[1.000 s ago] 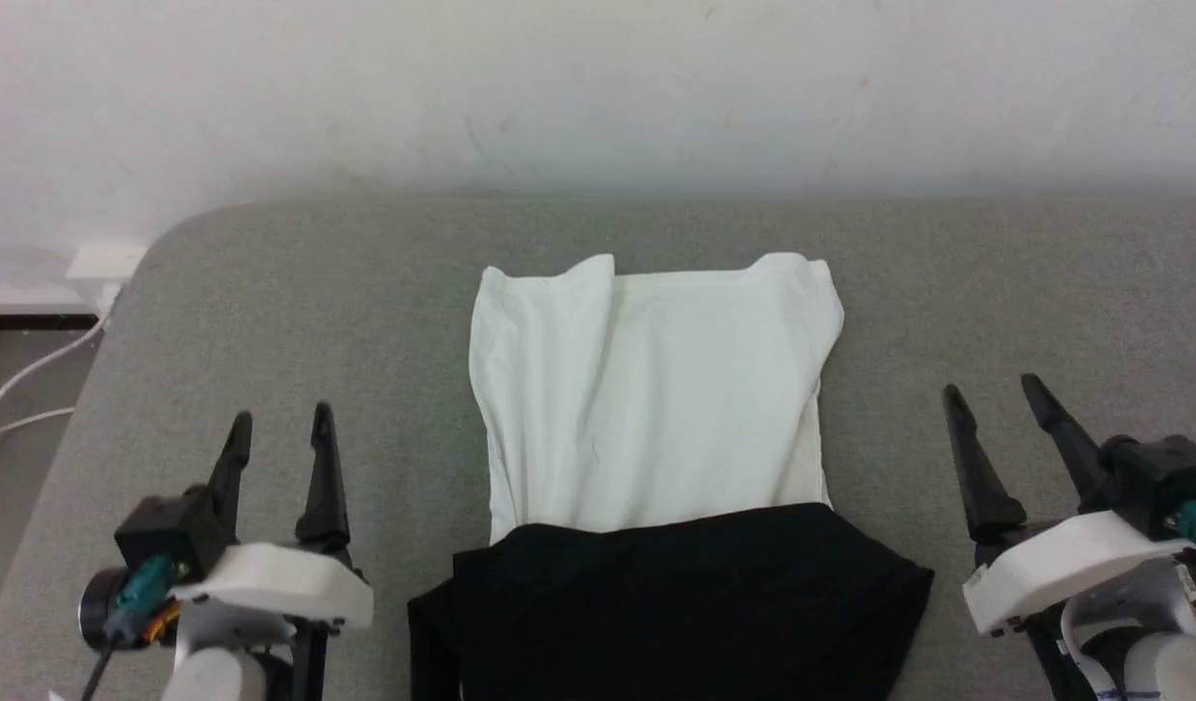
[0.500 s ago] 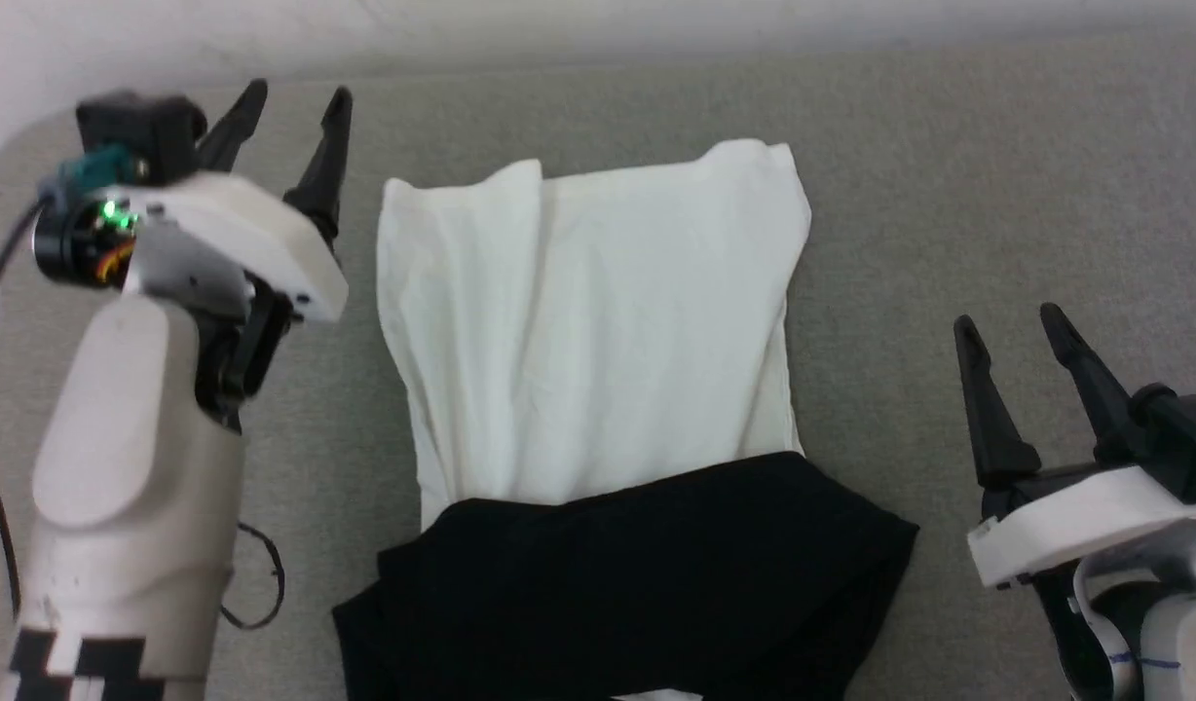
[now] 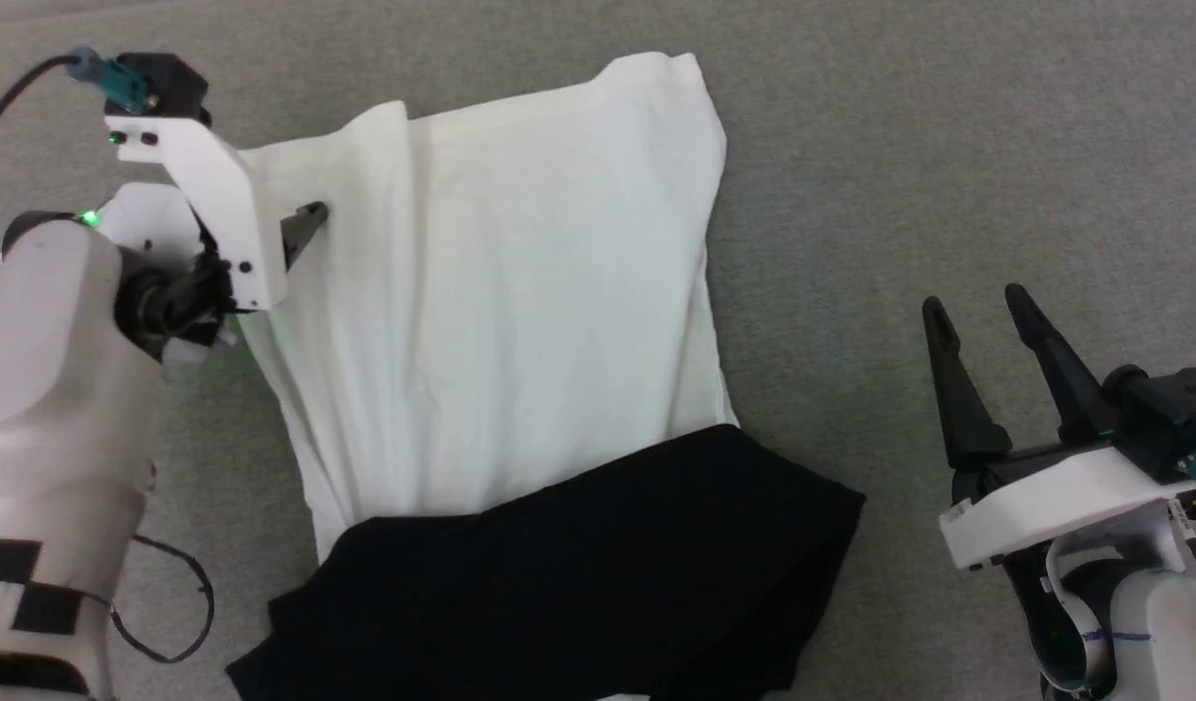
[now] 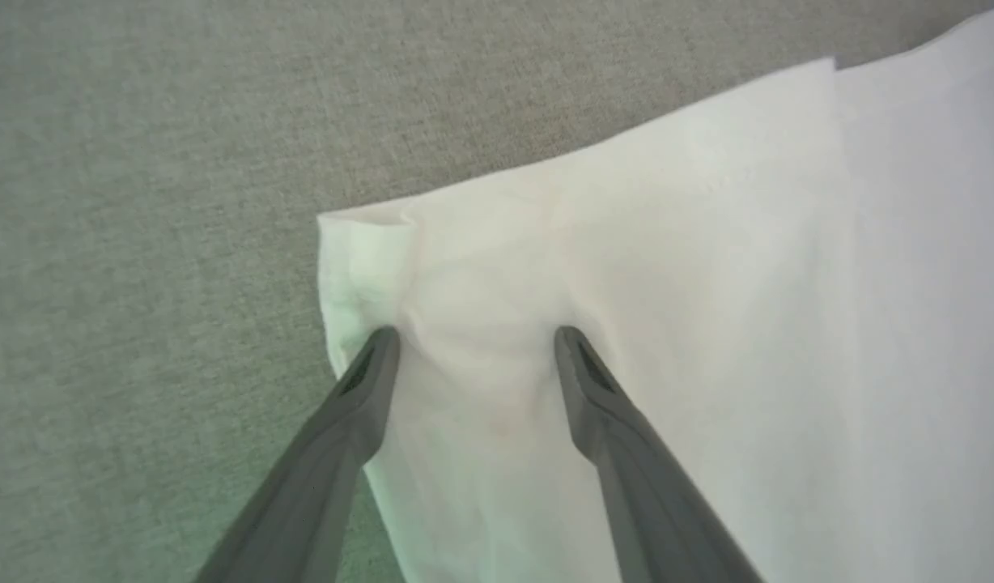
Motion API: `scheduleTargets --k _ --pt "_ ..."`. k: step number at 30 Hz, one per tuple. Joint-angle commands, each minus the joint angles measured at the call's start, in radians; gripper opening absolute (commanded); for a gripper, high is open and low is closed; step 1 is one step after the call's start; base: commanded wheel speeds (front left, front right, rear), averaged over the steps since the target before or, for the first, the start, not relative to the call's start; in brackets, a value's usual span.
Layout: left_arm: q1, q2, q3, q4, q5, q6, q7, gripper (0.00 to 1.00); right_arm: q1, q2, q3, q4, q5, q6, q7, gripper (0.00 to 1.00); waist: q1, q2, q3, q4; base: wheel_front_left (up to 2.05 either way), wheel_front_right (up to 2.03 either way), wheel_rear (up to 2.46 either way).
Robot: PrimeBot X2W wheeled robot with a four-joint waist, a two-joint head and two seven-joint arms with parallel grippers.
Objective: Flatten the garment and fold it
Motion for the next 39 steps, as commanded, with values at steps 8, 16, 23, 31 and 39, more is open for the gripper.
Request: scheduleTargets --k 8,16,23,31,39 --pt "0.053 -0.014 -0.108 0.074 -0.053 -0.007 0.132 0.64 -0.011 0.003 -0.005 0.028 0.024 -0.001 -0.010 1.00 -0.0001 0.0000 0.026 -0.029 0.00 0.00 0.00" --pt "0.051 -0.042 -0.145 0.112 -0.008 0.006 -0.023 0.00 -0.024 0.003 -0.010 0.037 0.032 -0.001 0.014 1.00 -0.0001 0.0000 -0.002 0.004 0.00 0.00 0.00" --pt "0.037 -0.058 -0.119 0.100 0.054 0.088 -0.332 0.00 -0.154 -0.011 -0.031 0.138 0.101 -0.001 0.088 1.00 -0.0001 0.0000 -0.044 0.061 0.00 0.00 0.00" --pt "-0.014 -0.118 -0.126 0.021 0.078 0.084 -0.527 0.00 -0.551 -0.082 -0.044 0.538 0.240 -0.001 0.304 1.00 -0.0001 0.0000 0.009 0.176 0.00 0.00 0.00" --pt "-0.061 -0.154 -0.148 -0.041 0.091 0.073 -0.575 0.00 -0.839 -0.107 0.005 0.835 0.265 -0.001 0.501 1.00 -0.0001 0.0000 0.078 0.257 0.00 0.00 0.00"
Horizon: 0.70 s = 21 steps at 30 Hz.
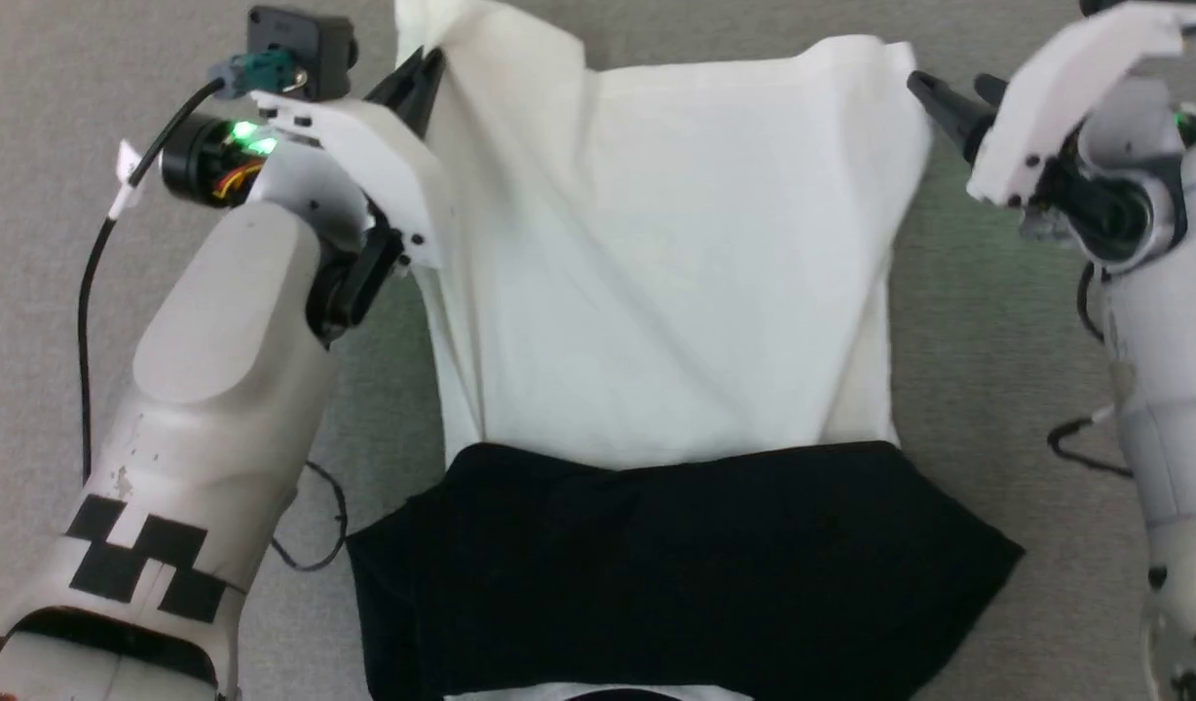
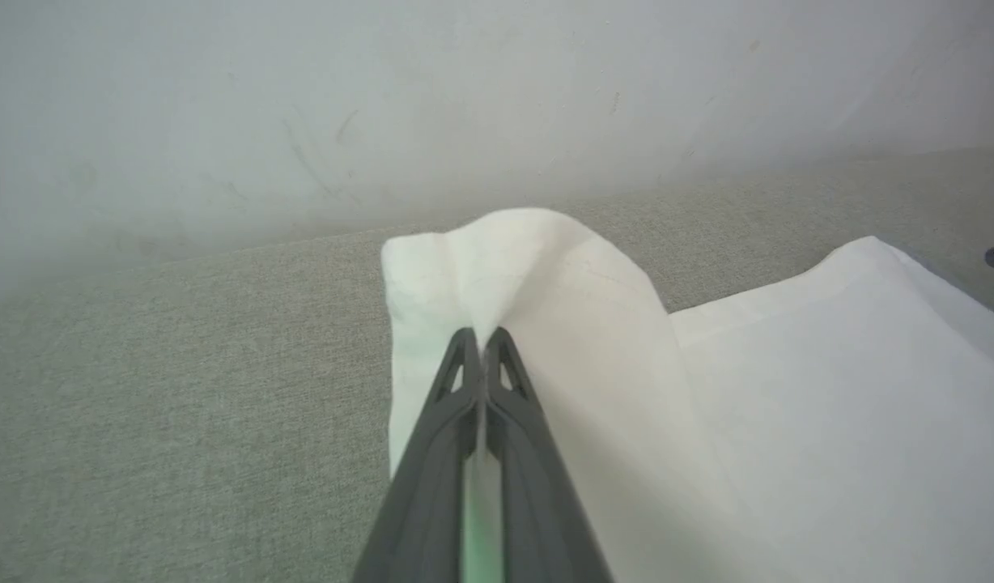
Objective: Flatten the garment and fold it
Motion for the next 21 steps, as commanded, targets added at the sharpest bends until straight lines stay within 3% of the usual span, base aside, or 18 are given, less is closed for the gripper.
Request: scheduleTargets --k 1,10,11,12,13,17,21 --pt "-0.017 -0.004 -0.003 -0.010 0.006 -0.007 -0.008 0.00 -0.030 -0.005 0.006 0.029 -0.002 -0.001 0.016 1.00 -0.0002 0.0000 0.052 0.049 0.00 0.00 0.00" --pt "-0.029 -0.018 -0.019 -0.051 0.004 -0.012 -0.021 0.00 -0.163 -0.017 0.027 0.257 -0.075 -0.001 0.104 1.00 -0.0002 0.0000 0.100 0.094 0.00 0.00 0.00" --pt "-0.027 -0.018 -0.019 -0.052 0.003 -0.013 -0.023 0.00 -0.165 -0.015 0.038 0.285 -0.082 -0.001 0.136 0.79 -0.0002 0.0000 0.099 0.095 0.00 0.00 0.00" --pt "-0.025 -0.017 -0.019 -0.052 0.000 -0.013 -0.023 0.00 -0.167 -0.015 0.046 0.308 -0.088 -0.001 0.166 0.29 -0.0002 0.0000 0.098 0.096 0.00 0.00 0.00" --pt "-0.022 -0.016 -0.019 -0.050 -0.002 -0.013 -0.023 0.00 -0.169 -0.015 0.051 0.328 -0.091 -0.001 0.190 0.00 -0.0002 0.0000 0.097 0.097 0.00 0.00 0.00" --pt "-0.015 -0.010 -0.014 -0.040 -0.010 -0.011 -0.030 0.00 -0.185 -0.020 0.074 0.353 -0.101 -0.001 0.223 0.00 -0.0002 0.0000 0.079 0.095 0.00 0.00 0.00" --pt "-0.017 0.003 -0.005 -0.028 -0.012 -0.008 -0.053 0.00 -0.208 -0.055 0.092 0.288 -0.110 -0.001 0.094 0.00 -0.0002 0.0000 0.043 0.089 0.00 0.00 0.00"
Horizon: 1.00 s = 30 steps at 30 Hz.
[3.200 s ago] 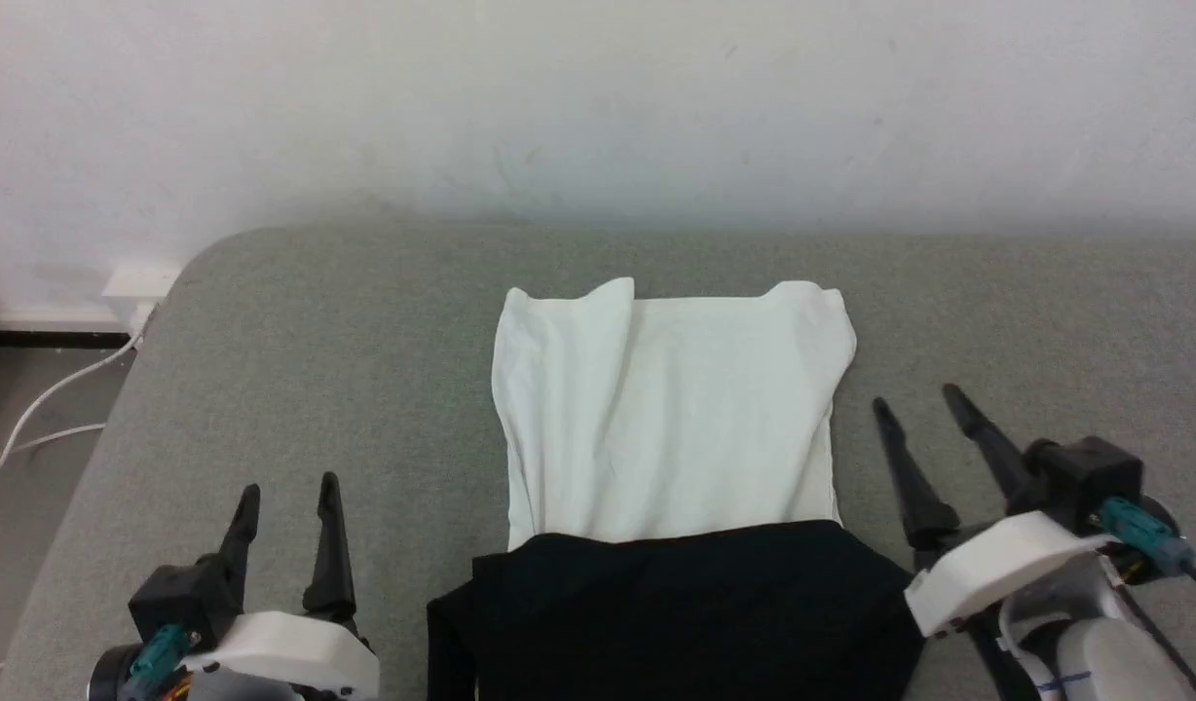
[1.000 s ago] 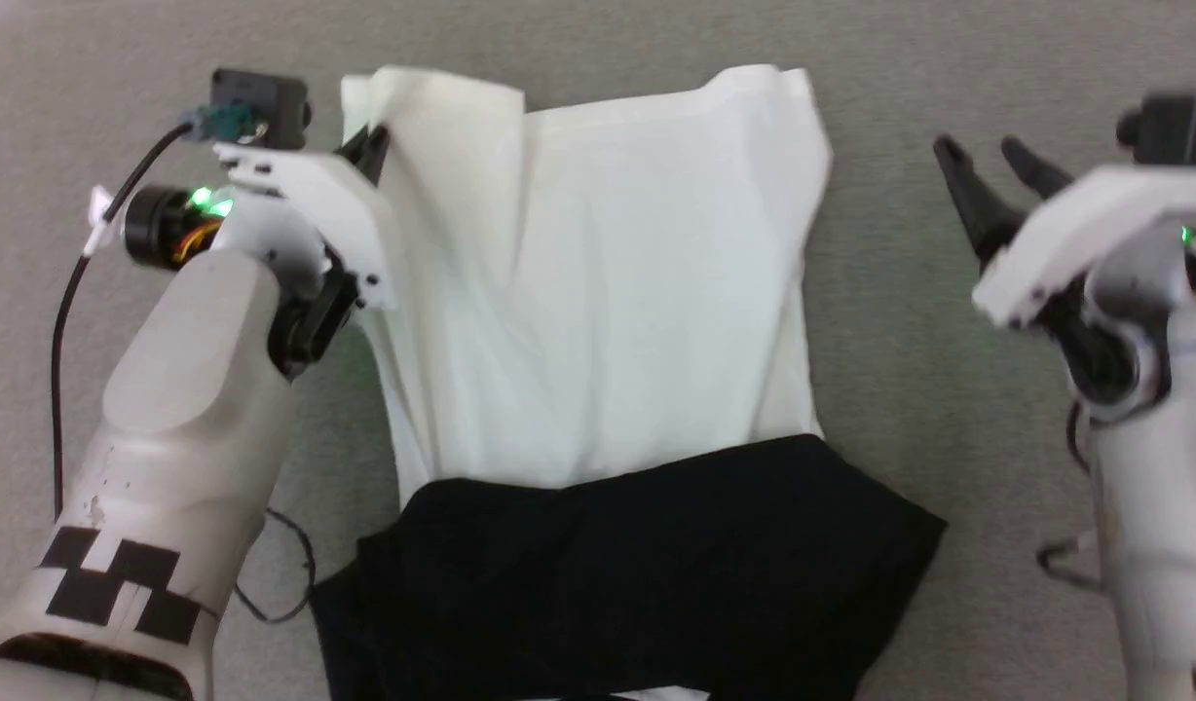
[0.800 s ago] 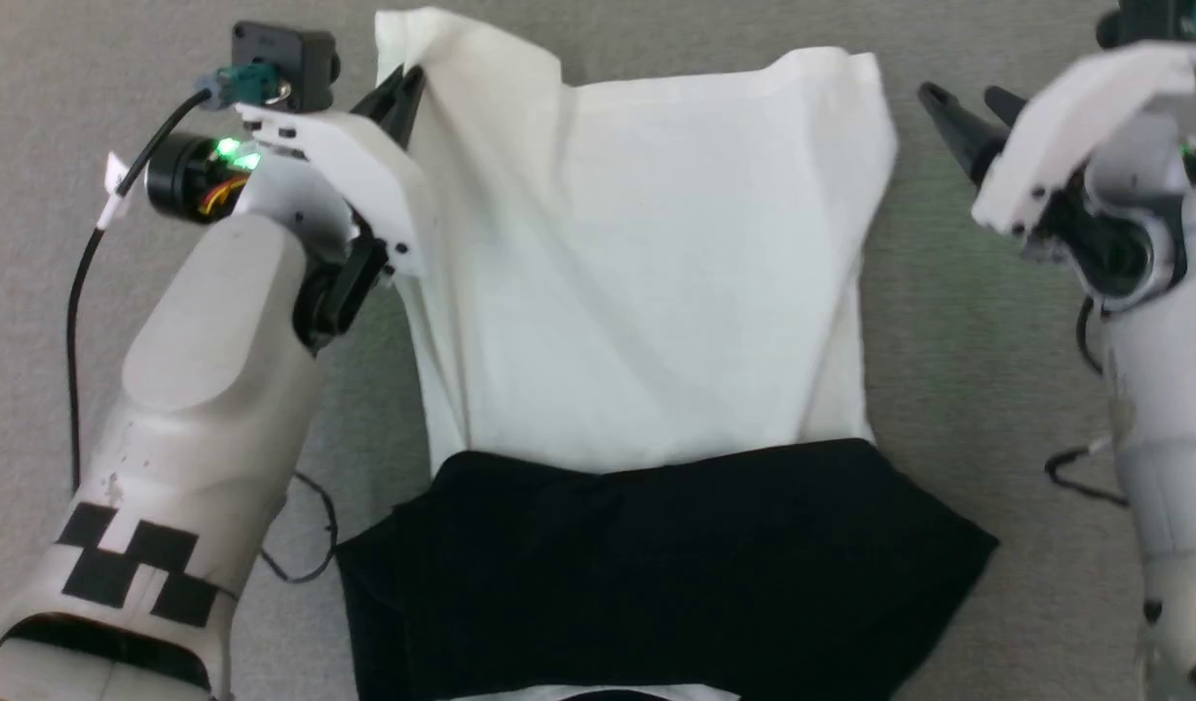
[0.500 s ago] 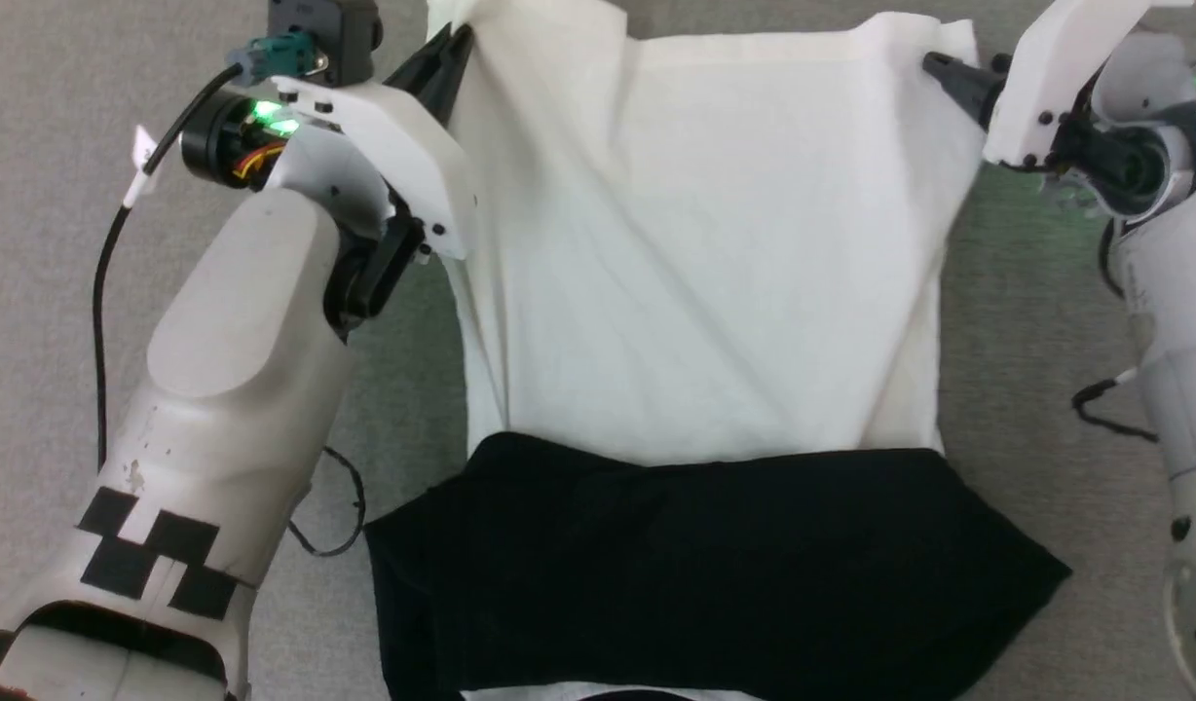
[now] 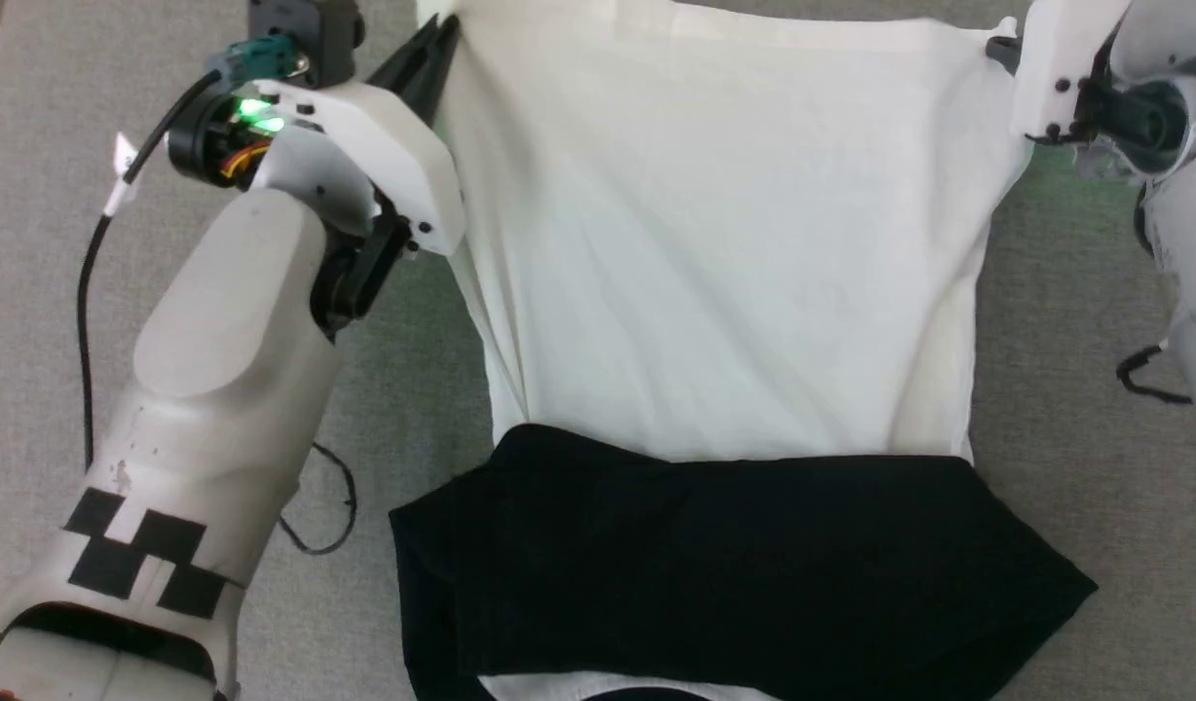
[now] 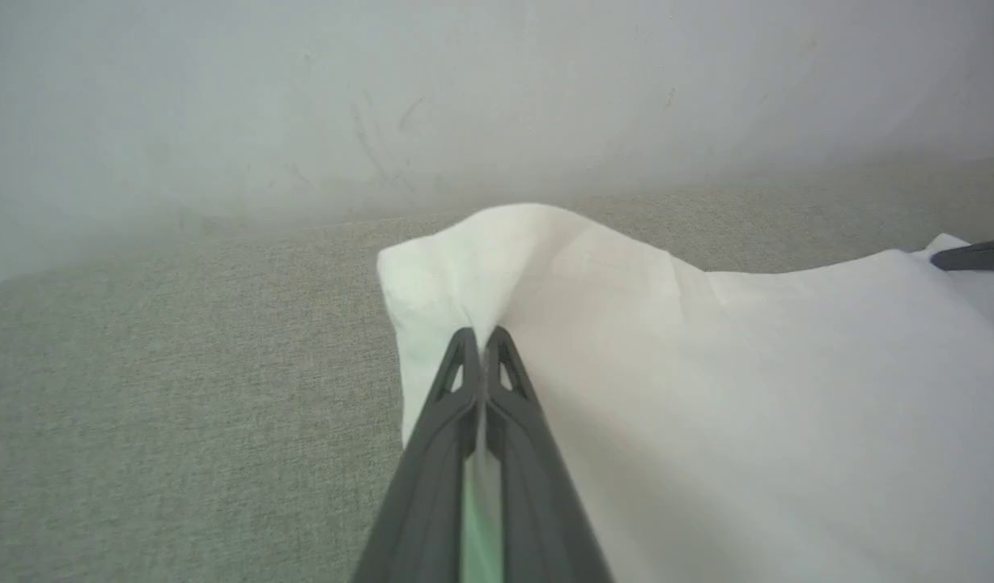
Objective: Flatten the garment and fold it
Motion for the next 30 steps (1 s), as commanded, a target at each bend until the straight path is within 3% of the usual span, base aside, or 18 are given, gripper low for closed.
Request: scheduleTargets --k 1,16,25,30 --pt "-0.004 0.012 0.008 0.006 -0.001 0.002 -0.018 0.00 0.027 -0.011 0.007 -0.008 -0.005 -0.001 -0.038 0.00 -0.0001 0.0000 -0.034 -0.009 0.00 0.00 0.00" --pt "-0.003 0.068 0.054 -0.010 0.005 0.042 -0.148 0.00 0.085 -0.069 -0.012 -0.172 -0.002 -0.001 -0.532 0.00 -0.0001 0.0000 -0.236 -0.054 0.00 0.00 0.00" --pt "0.383 0.109 0.095 -0.212 -0.062 0.130 -0.202 0.00 0.492 -0.102 0.103 -0.413 0.095 -0.001 -0.562 0.00 -0.0001 0.0000 -0.365 -0.076 0.00 0.00 0.00" --pt "0.598 0.128 0.097 -0.344 -0.088 0.187 -0.190 0.00 0.732 -0.120 0.078 -0.578 0.147 -0.001 -0.517 0.00 -0.0001 0.0000 -0.402 -0.078 0.00 0.00 0.00"
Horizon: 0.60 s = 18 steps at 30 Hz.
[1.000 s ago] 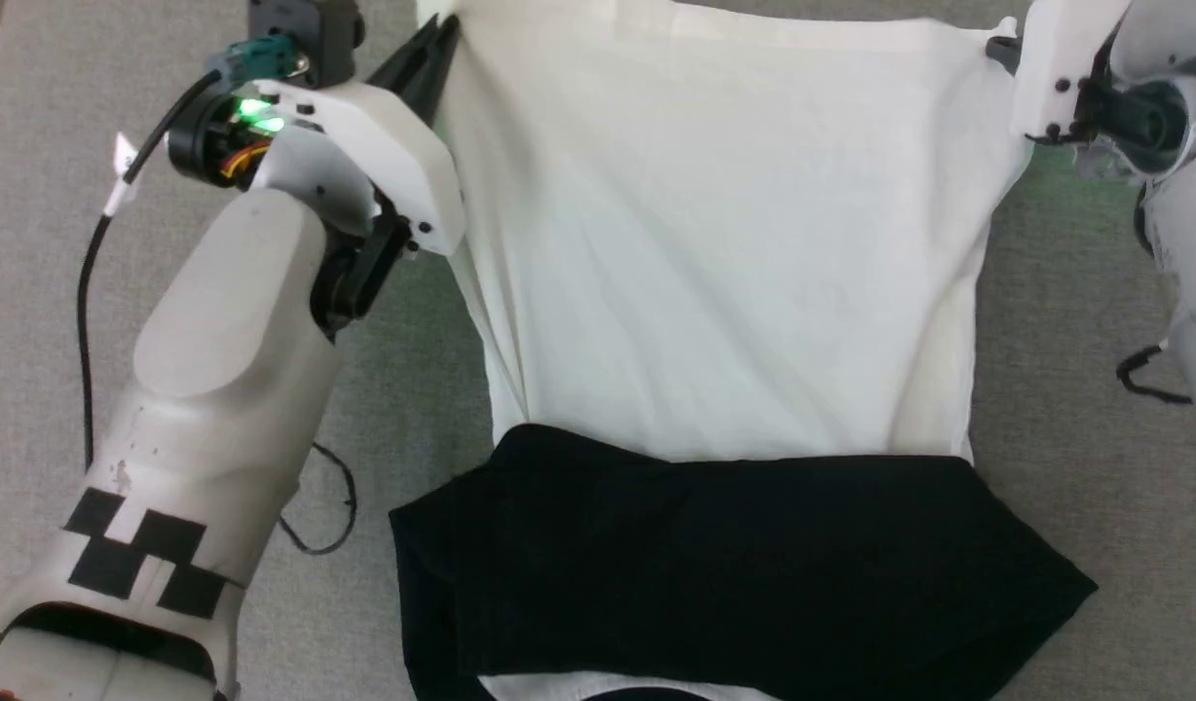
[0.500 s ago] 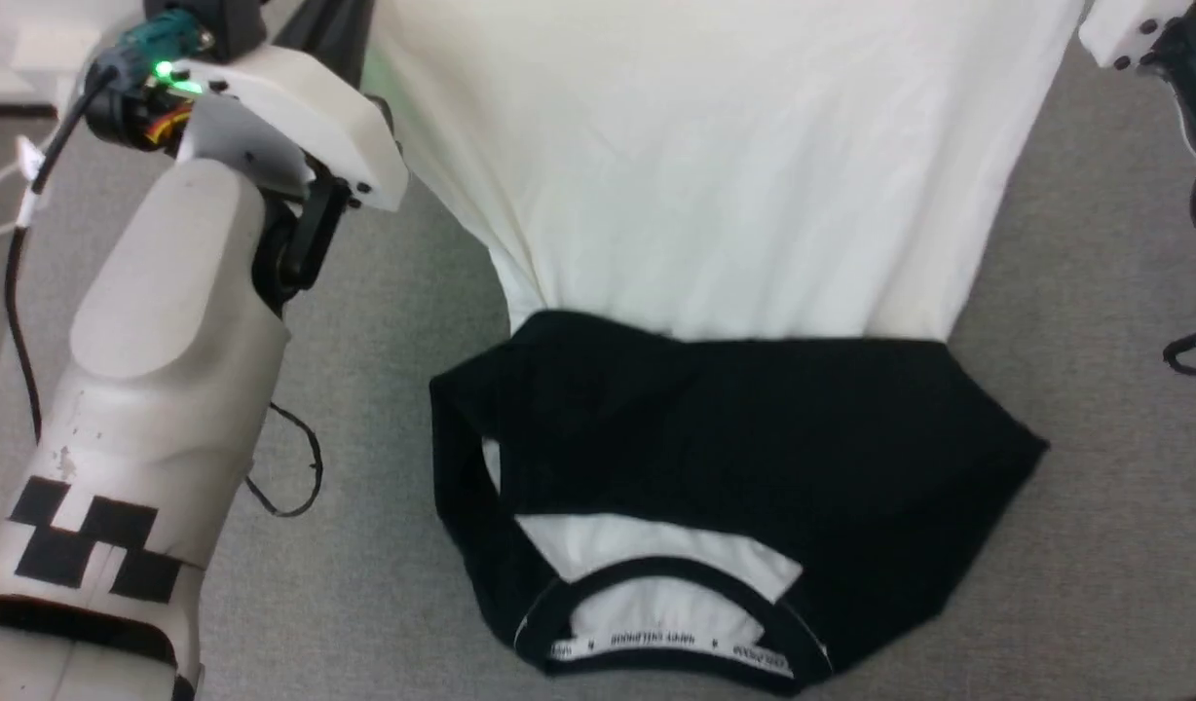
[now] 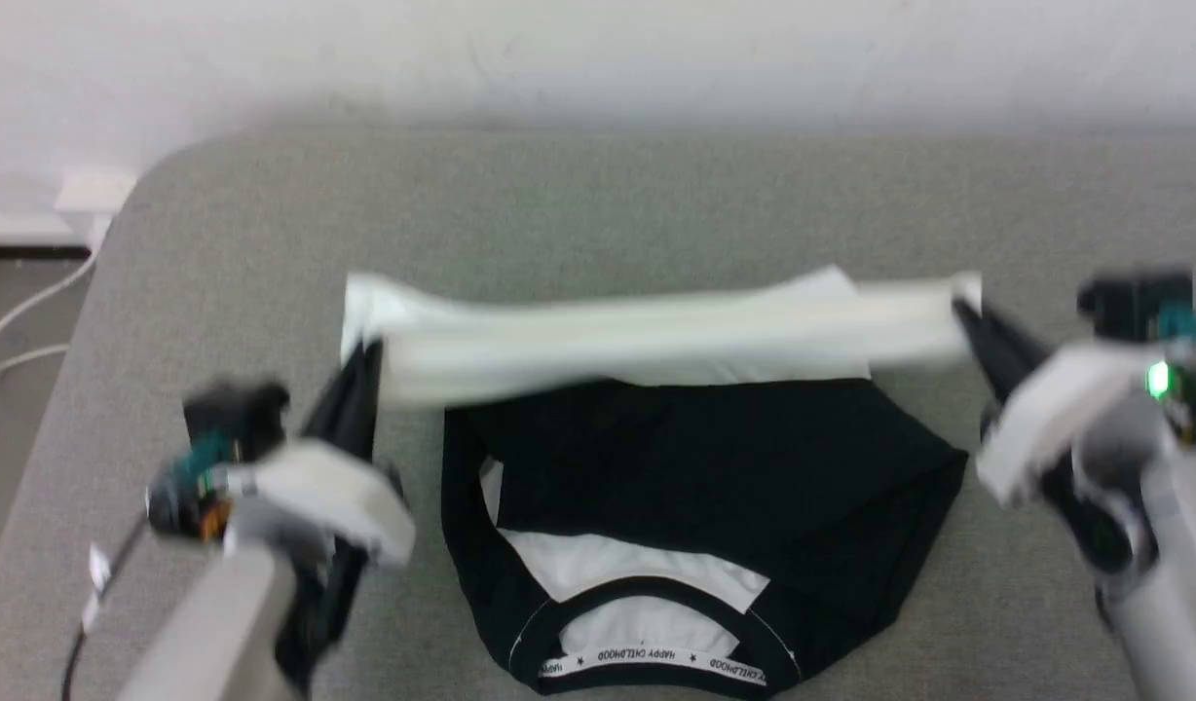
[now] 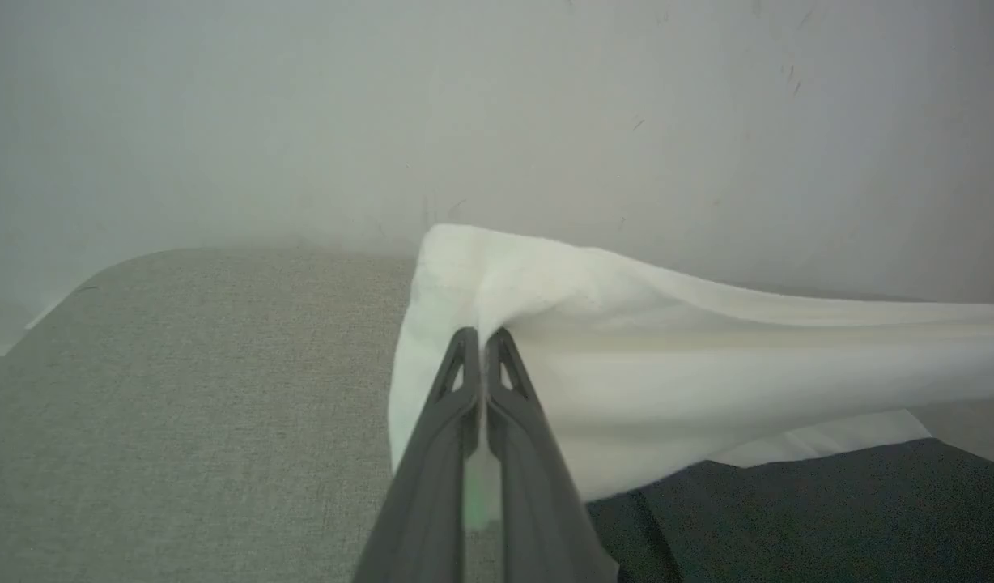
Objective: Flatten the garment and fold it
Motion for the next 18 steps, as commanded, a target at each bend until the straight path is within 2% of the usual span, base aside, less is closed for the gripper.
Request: scheduleTargets --k 1,4,9,12,15,16,17,18 --pt "0.032 0.016 0.012 -0.016 -0.008 0.021 0.000 0.00 0.034 -0.015 -0.018 -0.018 0.003 -0.003 0.008 0.00 0.0004 0.0000 -0.043 -0.015 0.00 0.00 0.00" --pt "0.163 0.032 0.016 -0.108 -0.024 0.068 0.018 0.00 0.194 0.000 -0.077 -0.135 0.007 -0.003 0.042 0.00 0.0004 0.0000 -0.062 -0.020 0.00 0.00 0.00" --pt "0.330 0.052 0.010 -0.215 -0.060 0.117 0.071 0.00 0.429 0.080 -0.164 -0.303 -0.007 -0.003 0.127 0.00 0.0004 0.0000 -0.084 -0.024 0.00 0.00 0.00" --pt "0.395 0.053 -0.003 -0.224 -0.082 0.123 0.098 0.00 0.547 0.140 -0.204 -0.373 -0.030 -0.003 0.180 0.00 0.0004 0.0000 -0.090 -0.023 0.00 0.00 0.00" --pt "0.432 0.038 -0.020 -0.203 -0.110 0.112 0.118 0.00 0.639 0.193 -0.227 -0.416 -0.066 -0.003 0.221 0.00 0.0004 0.0000 -0.093 -0.023 0.00 0.00 0.00" --pt "0.439 0.033 -0.025 -0.190 -0.117 0.108 0.122 0.12 0.659 0.207 -0.232 -0.424 -0.078 -0.003 0.227 0.00 0.0004 0.0000 -0.093 -0.024 0.00 0.00 0.00" --pt "0.444 0.029 -0.029 -0.176 -0.121 0.106 0.123 0.69 0.676 0.217 -0.233 -0.424 -0.092 -0.003 0.235 0.00 0.0004 0.0000 -0.093 -0.027 0.00 0.00 0.00" --pt "0.447 0.020 -0.032 -0.163 -0.130 0.100 0.123 1.00 0.690 0.226 -0.232 -0.419 -0.099 -0.003 0.244 0.13 0.0004 0.0000 -0.094 -0.027 0.00 0.00 0.00"
